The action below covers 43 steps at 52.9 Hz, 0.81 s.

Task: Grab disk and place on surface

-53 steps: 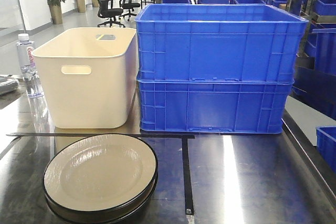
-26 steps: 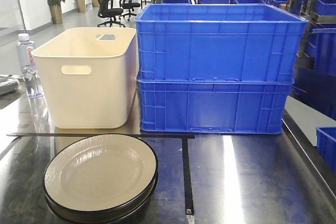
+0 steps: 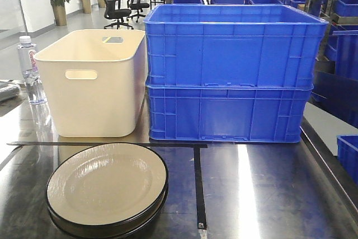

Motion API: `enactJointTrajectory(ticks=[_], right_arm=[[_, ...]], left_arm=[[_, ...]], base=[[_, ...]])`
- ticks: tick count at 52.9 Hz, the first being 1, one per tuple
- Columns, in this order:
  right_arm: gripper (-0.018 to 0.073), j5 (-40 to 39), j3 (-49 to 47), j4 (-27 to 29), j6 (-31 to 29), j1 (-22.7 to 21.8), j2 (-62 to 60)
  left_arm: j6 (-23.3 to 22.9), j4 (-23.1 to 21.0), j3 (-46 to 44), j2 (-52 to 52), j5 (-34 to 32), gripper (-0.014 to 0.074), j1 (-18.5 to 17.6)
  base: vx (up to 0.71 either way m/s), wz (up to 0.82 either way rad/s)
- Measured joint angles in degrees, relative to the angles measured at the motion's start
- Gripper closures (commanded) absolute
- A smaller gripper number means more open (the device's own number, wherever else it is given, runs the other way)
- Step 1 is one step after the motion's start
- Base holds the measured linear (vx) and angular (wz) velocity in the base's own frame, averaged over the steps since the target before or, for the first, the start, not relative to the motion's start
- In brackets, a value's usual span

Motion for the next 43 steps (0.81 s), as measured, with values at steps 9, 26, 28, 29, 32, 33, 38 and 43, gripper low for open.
enactJointTrajectory(ticks=[9, 26, 28, 29, 32, 33, 38, 43], right_arm=[[0.0568, 0.0, 0.0, 0.0, 0.0, 0.0, 0.0], [0.0568, 0.0, 0.0, 0.0, 0.0, 0.0, 0.0], [0.0568, 0.0, 0.0, 0.0, 0.0, 0.0, 0.0], [0.0568, 0.0, 0.0, 0.0, 0.0, 0.0, 0.0], [0.0568, 0.0, 0.0, 0.0, 0.0, 0.0, 0.0], [0.0568, 0.0, 0.0, 0.0, 0.0, 0.0, 0.0], [0.0568, 0.0, 0.0, 0.0, 0.0, 0.0, 0.0], [0.0568, 0.0, 0.0, 0.0, 0.0, 0.0, 0.0]], left_arm=[[0.0, 0.0, 0.0, 0.0, 0.0, 0.0598, 0.0], [0.0, 0.0, 0.0, 0.0, 0.0, 0.0598, 0.0], [0.0, 0.0, 0.0, 0.0, 0.0, 0.0598, 0.0], [0.0, 0.0, 0.0, 0.0, 0.0, 0.0598, 0.0], [0.0, 0.0, 0.0, 0.0, 0.0, 0.0598, 0.0], [0.0, 0.0, 0.0, 0.0, 0.0, 0.0598, 0.0], [0.0, 0.0, 0.0, 0.0, 0.0, 0.0598, 0.0], [0.0, 0.0, 0.0, 0.0, 0.0, 0.0598, 0.0]], base=[[0.0, 0.0], [0.0, 0.0], [0.0, 0.0], [0.0, 0.0], [0.0, 0.0], [0.0, 0.0], [0.0, 0.0], [0.0, 0.0]])
